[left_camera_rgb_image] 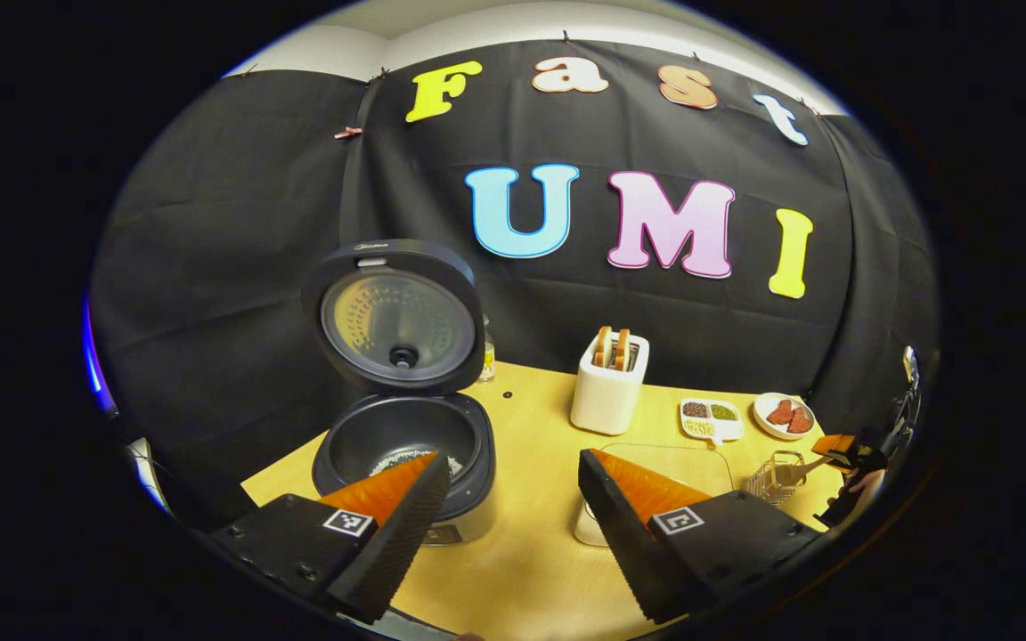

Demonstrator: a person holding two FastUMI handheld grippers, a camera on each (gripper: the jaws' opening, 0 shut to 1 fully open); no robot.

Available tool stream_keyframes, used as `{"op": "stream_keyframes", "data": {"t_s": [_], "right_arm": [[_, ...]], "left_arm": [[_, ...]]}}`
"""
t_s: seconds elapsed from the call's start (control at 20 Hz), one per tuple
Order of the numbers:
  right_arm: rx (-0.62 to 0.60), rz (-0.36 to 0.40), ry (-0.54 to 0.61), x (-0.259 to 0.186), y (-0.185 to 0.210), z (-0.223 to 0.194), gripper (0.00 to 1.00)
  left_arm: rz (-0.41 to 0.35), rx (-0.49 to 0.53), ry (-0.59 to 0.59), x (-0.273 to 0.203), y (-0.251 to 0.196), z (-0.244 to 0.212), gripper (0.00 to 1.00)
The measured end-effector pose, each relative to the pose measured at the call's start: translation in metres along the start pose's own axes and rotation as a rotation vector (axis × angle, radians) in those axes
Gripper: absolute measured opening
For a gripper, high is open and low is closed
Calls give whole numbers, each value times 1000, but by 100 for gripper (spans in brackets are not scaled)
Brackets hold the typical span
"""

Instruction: Close the left gripper, press the button to open the rice cooker; take a wooden spoon from the chopstick holder with the right hand, scoop a spoonful of rice and pour it into the rice cooker, then put the wooden spoon back into the chopstick holder.

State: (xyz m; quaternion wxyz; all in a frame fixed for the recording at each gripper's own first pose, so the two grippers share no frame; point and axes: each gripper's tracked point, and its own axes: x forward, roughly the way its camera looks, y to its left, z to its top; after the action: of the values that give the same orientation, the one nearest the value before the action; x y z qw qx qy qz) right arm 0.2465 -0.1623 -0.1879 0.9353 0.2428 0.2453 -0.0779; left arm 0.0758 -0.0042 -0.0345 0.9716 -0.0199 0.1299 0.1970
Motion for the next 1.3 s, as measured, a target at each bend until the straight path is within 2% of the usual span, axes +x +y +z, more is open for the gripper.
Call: {"op": "stream_keyframes", "data": {"t_s": [0.05, 0.1, 0.15, 0.25, 0.35, 0.5, 0.6, 0.75, 0.8, 0.85, 0.9, 0.95, 1.0, 1.3], "right_arm": [[23, 14, 13, 3, 5, -2, 43], [36, 14, 30, 3, 5, -5, 52], [42, -4, 32, 9, 5, -5, 43], [51, 18, 33, 16, 6, -6, 30], [45, 41, 39, 4, 11, -2, 27], [4, 67, 22, -1, 21, 2, 18], [-21, 83, -16, -10, 30, 15, 20], [2, 89, -43, -19, 41, 33, 21], [4, 93, -54, -22, 45, 38, 16], [2, 92, -66, -27, 47, 43, 20], [0, 91, -79, -32, 50, 47, 20], [-6, 90, -89, -36, 53, 51, 15], [-11, 88, -95, -41, 57, 53, 20], [-67, 142, -139, -71, 109, 62, 20]], "left_arm": [[-8, 2, 1, -1, -6, -2, 98], [-11, -7, 9, -3, -11, -7, 98], [-22, -21, 22, -3, -19, -12, 98], [-30, -47, 36, -4, -31, -20, 98], [-54, -66, 46, -3, -43, -25, 98], [-74, -67, 58, 1, -45, -28, 98], [-83, -69, 44, 3, -41, -23, 98], [-87, -83, 36, 7, -29, -18, 98], [-88, -92, 30, 7, -24, -16, 98], [-88, -98, 24, 7, -19, -14, 98], [-86, -103, 20, 8, -13, -14, 97], [-87, -108, 16, 7, -7, -13, 96], [-88, -112, 11, 5, 0, -12, 96], [-68, -142, -13, 0, 53, -15, 95]]}}
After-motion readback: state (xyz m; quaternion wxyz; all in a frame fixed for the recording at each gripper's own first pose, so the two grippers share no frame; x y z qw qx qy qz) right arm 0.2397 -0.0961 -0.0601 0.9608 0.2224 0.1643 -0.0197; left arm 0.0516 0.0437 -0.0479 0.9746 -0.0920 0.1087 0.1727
